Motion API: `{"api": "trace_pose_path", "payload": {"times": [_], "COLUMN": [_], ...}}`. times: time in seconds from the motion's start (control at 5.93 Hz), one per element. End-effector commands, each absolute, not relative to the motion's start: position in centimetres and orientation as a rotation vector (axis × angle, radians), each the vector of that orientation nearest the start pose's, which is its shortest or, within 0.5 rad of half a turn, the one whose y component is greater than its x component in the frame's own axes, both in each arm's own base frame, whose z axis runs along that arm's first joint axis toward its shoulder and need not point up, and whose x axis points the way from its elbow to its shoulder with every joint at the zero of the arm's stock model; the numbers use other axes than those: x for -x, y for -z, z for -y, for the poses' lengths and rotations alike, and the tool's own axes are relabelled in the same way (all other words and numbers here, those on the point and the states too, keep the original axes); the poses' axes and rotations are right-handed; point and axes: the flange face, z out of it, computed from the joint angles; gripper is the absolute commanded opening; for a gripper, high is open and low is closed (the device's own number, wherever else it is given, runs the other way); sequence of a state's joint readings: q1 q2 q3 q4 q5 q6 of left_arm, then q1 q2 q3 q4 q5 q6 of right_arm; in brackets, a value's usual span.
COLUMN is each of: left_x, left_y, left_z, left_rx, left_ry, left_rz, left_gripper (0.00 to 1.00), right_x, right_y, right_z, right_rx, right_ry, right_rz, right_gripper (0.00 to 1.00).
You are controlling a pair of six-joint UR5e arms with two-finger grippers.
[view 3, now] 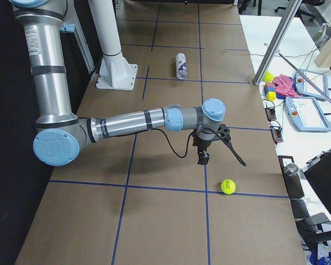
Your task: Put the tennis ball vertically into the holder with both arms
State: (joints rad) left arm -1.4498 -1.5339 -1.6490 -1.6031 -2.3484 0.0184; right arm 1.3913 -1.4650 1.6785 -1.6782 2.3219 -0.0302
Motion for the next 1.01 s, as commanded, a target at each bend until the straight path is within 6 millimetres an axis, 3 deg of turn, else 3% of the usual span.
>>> {"api": "trace_pose_path", "payload": {"times": [0.0,0.51,0.84], "left_x": [0.4,0.5,0.9], "left_y": [-62.9,-63.0,-63.7], "left_z": [49.0,48.8,48.6], "left_rx": [-0.033,-0.038,-0.033], "left_ry": [-0.160,-0.163,-0.157], "left_rz": [-0.779,-0.777,-0.732], "left_gripper": [1.00,1.00,1.00], "right_x": [3.0,2.9,0.8], "right_y": [-56.4,-57.1,-58.9], "right_z": [53.8,53.4,52.0], "right_rx": [-0.044,-0.030,-0.014], "right_ry": [0.238,0.231,0.187], "right_rz": [0.758,0.759,0.762], "right_gripper": [1.00,1.00,1.00]}}
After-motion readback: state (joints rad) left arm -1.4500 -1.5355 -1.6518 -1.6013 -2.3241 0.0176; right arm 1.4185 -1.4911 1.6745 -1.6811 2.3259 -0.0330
